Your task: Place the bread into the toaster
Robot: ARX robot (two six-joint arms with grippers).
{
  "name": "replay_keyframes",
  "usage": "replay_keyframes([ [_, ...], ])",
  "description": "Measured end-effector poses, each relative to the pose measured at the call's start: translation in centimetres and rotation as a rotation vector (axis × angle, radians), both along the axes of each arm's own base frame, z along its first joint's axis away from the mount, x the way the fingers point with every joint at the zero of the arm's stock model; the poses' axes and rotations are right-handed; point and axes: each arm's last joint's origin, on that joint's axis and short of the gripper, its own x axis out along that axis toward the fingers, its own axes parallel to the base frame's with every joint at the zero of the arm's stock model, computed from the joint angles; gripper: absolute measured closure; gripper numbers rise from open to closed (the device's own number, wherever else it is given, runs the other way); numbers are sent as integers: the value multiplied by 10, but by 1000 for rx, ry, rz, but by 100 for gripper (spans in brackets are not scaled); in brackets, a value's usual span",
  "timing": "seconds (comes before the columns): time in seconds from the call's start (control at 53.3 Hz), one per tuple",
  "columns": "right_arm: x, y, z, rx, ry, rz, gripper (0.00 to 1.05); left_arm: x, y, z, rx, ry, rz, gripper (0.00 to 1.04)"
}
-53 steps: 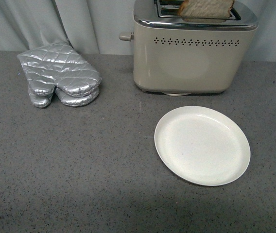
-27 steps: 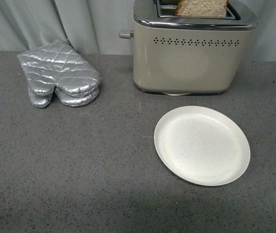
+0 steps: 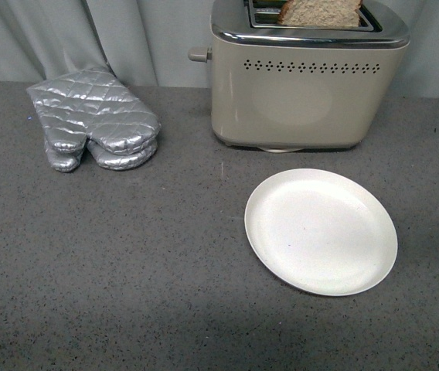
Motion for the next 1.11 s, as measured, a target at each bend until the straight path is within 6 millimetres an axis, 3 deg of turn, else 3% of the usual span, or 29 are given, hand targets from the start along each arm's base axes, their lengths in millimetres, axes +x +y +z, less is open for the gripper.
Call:
replay_keyframes([
  [0.113,-15,-8,-11,1,-7,1,98,0,0,0,0,0,0,7],
  [0.169,-20,-10,-15,-1,-9,-2,104,0,0,0,0,0,0,7],
  [0.45,-44,-27,-32,-1,-4,-7,104,0,0,0,0,0,0,7],
  [1.107,-69,-28,-47,-1,-19,-5,104,0,0,0,0,0,0,7],
])
